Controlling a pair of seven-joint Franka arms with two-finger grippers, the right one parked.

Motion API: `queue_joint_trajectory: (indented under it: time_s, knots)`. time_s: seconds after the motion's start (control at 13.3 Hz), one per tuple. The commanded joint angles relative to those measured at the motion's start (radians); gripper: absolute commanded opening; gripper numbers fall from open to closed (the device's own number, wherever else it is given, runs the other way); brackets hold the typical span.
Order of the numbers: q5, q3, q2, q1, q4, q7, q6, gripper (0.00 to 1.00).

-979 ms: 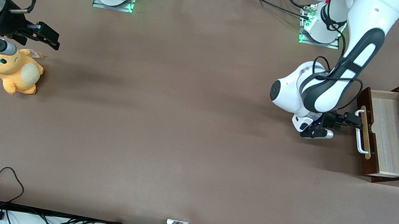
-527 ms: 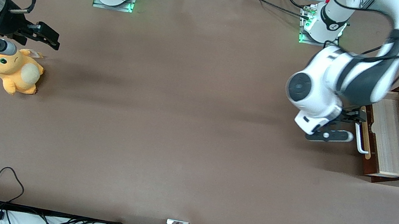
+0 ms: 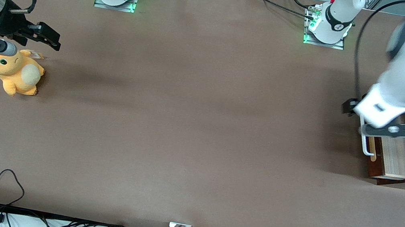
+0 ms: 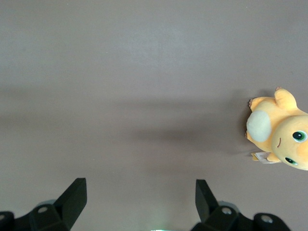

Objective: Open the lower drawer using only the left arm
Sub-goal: 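Open the left gripper and lift it off the handle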

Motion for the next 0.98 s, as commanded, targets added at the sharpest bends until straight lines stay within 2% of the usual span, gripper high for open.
queue_joint_trajectory:
  time_s: [0.0,0.15,0.9]
  knots:
    - [-0.157,0.109,-0.048,0.006,0.014,0.176,0.001,1.00]
    - [-0.193,0.140,-0.073,0.006,-0.002,0.270,0.009,1.00]
    - [-0.184,0.148,-0.077,0.005,0.004,0.280,0.009,1.00]
